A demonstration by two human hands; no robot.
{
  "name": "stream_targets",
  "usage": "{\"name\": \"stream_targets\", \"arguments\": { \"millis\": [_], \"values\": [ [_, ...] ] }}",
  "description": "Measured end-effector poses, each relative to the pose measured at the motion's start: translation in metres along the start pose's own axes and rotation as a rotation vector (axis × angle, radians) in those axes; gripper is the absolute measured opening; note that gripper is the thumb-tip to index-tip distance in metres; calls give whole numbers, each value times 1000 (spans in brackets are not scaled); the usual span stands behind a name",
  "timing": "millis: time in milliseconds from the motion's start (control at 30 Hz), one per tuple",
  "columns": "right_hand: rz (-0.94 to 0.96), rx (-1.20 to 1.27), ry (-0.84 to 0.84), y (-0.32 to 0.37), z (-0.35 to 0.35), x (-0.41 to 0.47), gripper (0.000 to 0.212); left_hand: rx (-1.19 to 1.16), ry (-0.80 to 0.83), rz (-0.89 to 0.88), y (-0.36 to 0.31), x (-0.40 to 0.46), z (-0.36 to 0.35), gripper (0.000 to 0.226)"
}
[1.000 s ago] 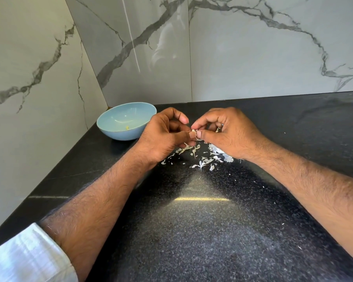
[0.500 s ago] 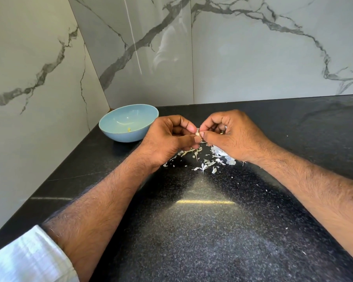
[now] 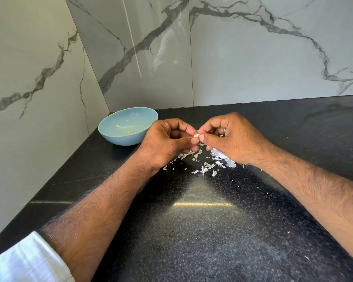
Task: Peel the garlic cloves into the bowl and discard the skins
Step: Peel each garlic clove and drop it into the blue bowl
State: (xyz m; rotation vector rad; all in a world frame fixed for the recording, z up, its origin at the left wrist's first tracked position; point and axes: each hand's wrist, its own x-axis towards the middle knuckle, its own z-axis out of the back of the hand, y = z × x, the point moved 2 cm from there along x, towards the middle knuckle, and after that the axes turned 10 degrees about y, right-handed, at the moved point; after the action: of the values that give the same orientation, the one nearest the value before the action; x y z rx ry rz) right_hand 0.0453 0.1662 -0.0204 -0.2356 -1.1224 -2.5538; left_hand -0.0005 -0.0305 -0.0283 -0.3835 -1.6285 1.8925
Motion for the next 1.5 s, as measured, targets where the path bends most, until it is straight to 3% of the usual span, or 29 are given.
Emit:
{"name": "stream_targets", "arguments": {
  "millis": [467,800,1033,1300,1500],
  "values": [
    [-18,102,2,-4,-1,4,7,50,-70,3,0,1,0,12],
    [77,-176,-16,-3,-2,2,9,322,-91,-32,3,3,-2,7],
    [83,-235,-20,-1,-2,3,7,361,-60,-66,1,1,-4,6],
    [-23,-7,-37,-3,0,5,12,150,-58,-47,2,1,-4,9],
    [-70,250,4,-5,-2,8,13,148,5,-16,2,2,-2,2]
  ]
}}
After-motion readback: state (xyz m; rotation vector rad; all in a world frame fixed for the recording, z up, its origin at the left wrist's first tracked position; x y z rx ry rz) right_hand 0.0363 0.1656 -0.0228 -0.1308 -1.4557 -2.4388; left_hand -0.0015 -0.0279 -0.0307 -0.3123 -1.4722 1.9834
